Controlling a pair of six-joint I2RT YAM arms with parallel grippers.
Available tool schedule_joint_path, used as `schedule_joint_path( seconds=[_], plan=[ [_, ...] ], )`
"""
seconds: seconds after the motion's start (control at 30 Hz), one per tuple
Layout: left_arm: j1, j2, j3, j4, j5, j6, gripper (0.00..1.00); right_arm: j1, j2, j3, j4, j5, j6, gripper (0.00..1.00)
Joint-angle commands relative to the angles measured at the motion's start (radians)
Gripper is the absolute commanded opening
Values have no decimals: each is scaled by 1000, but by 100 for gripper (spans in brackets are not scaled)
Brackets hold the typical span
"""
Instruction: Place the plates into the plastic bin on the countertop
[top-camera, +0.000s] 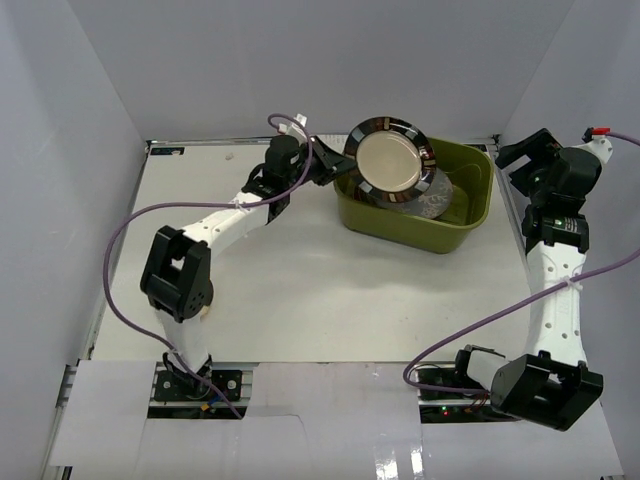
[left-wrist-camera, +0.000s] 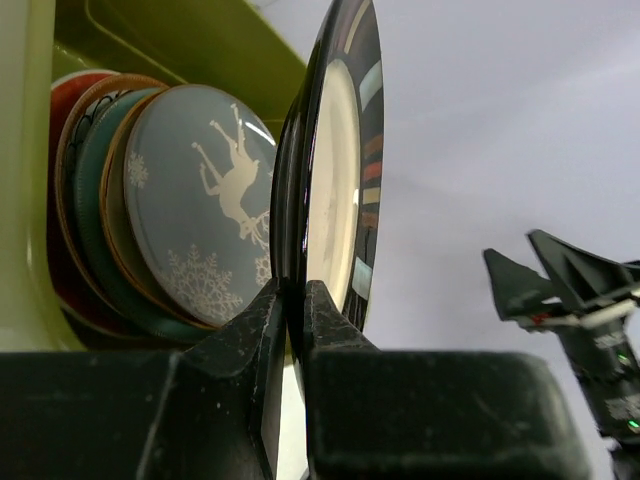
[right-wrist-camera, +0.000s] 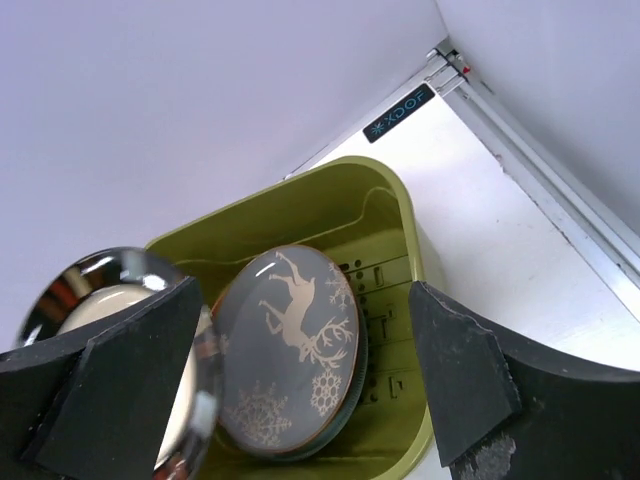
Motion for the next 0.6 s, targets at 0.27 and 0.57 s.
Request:
schedule_joint_path(
  seconds=[0.27,0.57],
  plan=[
    [-90,250,329,21,-44,9,0,-14,-120,36,-29,-167,12,92],
    [-108,448,515,-63,-24,-15,10,-9,-186,-65,-2,-342,6,93]
  ],
)
